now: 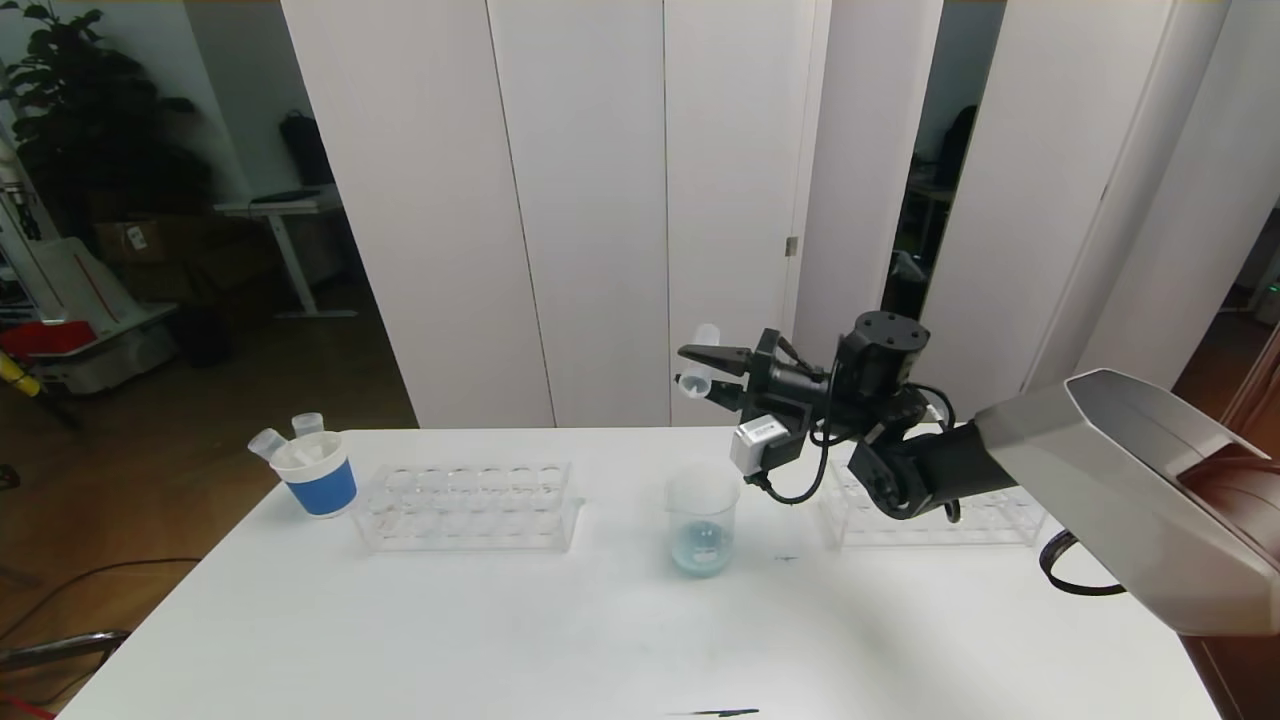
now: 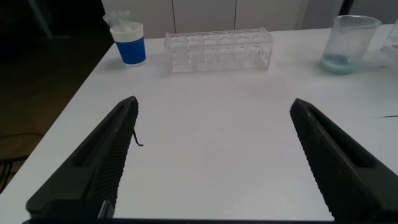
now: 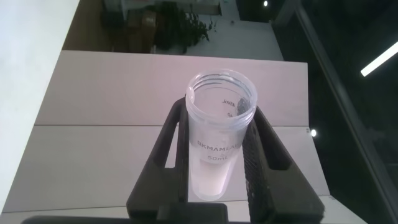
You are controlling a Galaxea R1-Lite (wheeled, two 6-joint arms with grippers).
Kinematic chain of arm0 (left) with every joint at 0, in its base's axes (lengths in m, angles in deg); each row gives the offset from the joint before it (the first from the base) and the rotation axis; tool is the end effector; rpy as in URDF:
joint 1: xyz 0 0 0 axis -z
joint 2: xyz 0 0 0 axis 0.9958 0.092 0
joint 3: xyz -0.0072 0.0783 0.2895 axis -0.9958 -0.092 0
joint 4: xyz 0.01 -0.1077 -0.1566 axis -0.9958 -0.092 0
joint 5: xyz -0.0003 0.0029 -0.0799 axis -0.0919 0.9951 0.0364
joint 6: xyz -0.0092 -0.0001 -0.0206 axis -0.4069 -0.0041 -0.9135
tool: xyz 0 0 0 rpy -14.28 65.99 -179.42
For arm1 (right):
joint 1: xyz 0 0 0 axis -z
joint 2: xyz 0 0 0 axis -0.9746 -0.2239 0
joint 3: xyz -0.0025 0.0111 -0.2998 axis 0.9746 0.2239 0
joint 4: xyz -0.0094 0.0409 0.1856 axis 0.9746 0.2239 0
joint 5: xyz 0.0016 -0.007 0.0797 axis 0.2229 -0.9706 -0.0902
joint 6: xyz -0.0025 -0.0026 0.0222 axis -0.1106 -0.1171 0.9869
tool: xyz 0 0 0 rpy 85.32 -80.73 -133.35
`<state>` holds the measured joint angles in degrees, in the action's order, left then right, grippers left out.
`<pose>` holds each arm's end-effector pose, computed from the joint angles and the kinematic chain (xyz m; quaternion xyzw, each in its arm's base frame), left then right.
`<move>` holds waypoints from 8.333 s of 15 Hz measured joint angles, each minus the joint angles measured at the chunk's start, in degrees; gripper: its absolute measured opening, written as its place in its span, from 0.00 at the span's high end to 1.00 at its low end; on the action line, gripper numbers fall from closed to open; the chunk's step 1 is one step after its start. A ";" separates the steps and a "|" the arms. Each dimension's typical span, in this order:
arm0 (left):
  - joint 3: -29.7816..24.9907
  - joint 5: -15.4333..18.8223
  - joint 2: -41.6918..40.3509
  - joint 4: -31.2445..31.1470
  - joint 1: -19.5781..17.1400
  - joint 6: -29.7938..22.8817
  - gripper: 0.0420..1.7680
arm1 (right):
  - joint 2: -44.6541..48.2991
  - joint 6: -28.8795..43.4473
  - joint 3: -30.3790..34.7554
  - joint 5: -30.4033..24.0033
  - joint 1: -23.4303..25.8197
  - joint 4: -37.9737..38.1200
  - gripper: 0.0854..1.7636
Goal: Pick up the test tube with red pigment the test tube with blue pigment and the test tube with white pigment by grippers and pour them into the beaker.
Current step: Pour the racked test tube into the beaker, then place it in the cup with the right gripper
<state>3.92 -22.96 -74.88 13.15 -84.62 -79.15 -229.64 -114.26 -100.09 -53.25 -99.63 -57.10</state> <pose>-0.0229 -0.0003 0.0750 0.0149 0.0011 -0.0093 0.9998 0.4548 0.2064 0.1203 -0.5717 -0.4536 0.3396 0.5934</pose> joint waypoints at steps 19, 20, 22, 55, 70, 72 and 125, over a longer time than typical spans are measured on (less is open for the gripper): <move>0.00 0.00 0.00 0.02 0.00 -0.04 0.01 | 29.20 74.62 26.16 71.74 3.66 0.72 0.71; 0.00 0.00 0.00 0.00 0.00 -0.04 0.01 | 30.68 77.96 29.70 71.92 5.47 0.77 0.71; 0.00 0.00 0.00 0.00 0.00 -0.04 0.01 | 33.38 83.66 36.47 71.92 10.25 0.72 0.71; 0.00 0.00 0.00 0.02 0.00 -0.04 0.01 | 7.85 111.00 27.84 70.89 36.32 -0.80 0.71; 0.00 0.00 0.00 0.00 0.00 -0.06 0.01 | 4.02 110.78 26.55 71.00 34.50 -1.13 0.66; 0.00 0.00 0.00 0.02 0.00 -0.04 0.01 | 4.02 110.73 26.58 70.94 34.46 -0.91 0.29; 0.00 0.00 0.00 0.02 0.00 -0.06 0.01 | 141.89 84.49 91.62 45.35 23.19 62.26 0.01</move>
